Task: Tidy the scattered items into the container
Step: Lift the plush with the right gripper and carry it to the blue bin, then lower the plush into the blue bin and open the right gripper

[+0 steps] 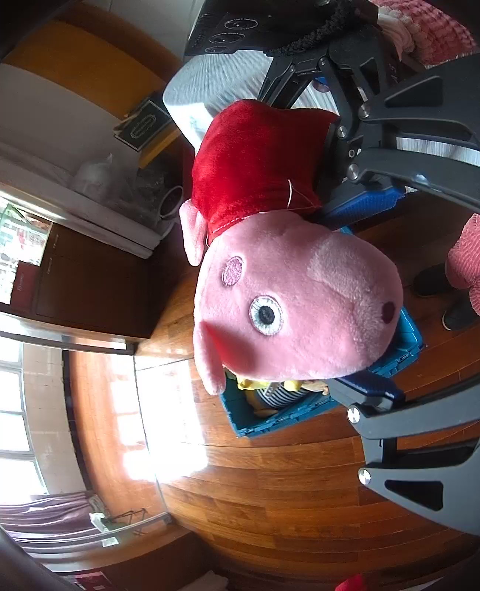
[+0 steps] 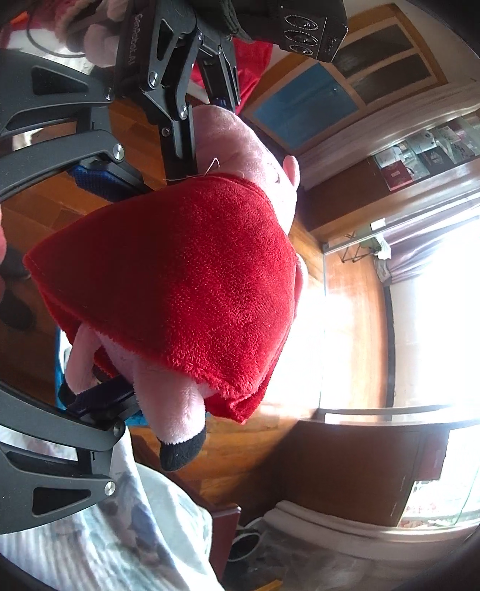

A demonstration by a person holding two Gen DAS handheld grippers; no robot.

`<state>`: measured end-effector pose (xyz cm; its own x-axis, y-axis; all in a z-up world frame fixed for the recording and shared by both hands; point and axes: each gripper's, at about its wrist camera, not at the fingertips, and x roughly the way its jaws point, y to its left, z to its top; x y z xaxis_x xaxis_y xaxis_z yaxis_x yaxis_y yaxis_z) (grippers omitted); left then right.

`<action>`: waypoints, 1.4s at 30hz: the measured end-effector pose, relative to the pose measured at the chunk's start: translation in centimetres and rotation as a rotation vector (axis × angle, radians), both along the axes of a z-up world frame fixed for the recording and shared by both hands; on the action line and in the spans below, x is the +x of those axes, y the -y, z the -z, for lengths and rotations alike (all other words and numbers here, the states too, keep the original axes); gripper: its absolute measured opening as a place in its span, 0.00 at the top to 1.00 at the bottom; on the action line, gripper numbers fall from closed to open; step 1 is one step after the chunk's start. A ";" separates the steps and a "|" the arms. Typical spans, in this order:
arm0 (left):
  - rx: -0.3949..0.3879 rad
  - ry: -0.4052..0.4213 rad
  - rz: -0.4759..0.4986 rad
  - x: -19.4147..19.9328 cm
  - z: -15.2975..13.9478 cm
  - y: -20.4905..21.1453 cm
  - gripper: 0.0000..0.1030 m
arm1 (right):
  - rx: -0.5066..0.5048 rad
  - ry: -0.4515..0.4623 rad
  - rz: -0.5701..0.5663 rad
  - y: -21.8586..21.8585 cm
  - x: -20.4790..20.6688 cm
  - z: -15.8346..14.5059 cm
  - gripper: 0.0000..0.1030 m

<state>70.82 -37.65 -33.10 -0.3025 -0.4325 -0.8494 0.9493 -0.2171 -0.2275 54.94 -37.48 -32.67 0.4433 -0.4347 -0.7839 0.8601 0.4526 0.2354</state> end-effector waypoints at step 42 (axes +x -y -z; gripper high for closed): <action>0.254 0.043 -0.096 1.1 33.5 14.7 0.04 | 0.270 -0.159 0.012 14.9 -1.6 32.8 0.09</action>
